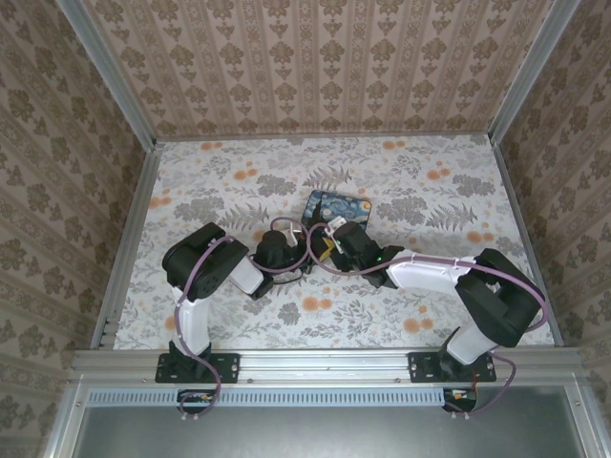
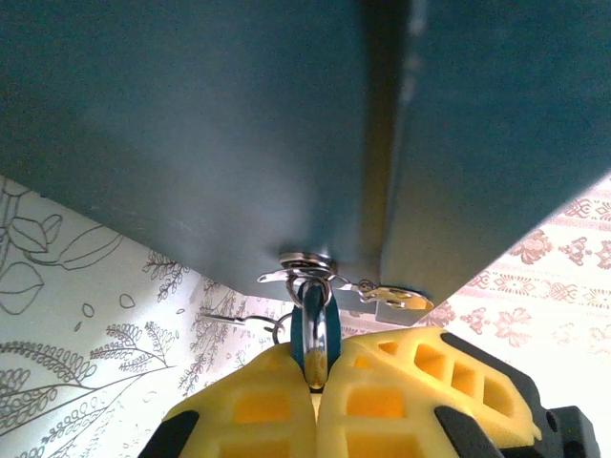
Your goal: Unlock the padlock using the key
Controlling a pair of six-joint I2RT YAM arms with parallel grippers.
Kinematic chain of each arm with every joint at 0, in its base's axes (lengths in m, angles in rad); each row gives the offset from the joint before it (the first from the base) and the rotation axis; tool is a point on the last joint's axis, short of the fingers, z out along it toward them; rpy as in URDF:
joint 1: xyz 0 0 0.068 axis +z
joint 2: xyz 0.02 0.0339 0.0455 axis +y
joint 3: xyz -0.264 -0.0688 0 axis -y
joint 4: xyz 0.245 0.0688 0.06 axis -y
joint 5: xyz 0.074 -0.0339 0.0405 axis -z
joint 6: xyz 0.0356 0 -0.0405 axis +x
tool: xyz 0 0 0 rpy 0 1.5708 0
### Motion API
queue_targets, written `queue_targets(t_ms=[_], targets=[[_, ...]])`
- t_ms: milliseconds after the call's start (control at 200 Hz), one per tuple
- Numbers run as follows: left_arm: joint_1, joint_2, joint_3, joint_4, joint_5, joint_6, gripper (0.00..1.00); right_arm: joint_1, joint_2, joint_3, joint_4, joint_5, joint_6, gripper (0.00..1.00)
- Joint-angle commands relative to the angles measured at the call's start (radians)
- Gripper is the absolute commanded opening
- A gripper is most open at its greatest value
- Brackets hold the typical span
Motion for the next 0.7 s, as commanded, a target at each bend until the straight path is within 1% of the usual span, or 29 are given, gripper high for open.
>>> queue_targets(t_ms=[0, 290, 460, 600, 695], targets=[[-0.001, -0.040, -0.008, 0.039, 0.028, -0.003, 0.00, 0.006, 0.029, 0.036, 0.019, 0.067, -0.030, 0.25], [-0.001, -0.056, -0.011, 0.039, 0.031, -0.009, 0.00, 0.023, 0.105, 0.058, 0.037, 0.111, -0.051, 0.23], [-0.004, -0.057, -0.006, 0.038, 0.033, -0.017, 0.00, 0.036, 0.138, 0.065, 0.067, 0.165, -0.061, 0.17], [-0.008, -0.056, -0.004, 0.039, 0.031, -0.019, 0.00, 0.036, 0.156, 0.075, 0.092, 0.200, -0.047, 0.09], [-0.014, -0.055, -0.005, 0.039, 0.030, -0.020, 0.00, 0.033, 0.156, 0.084, 0.094, 0.193, -0.030, 0.04]])
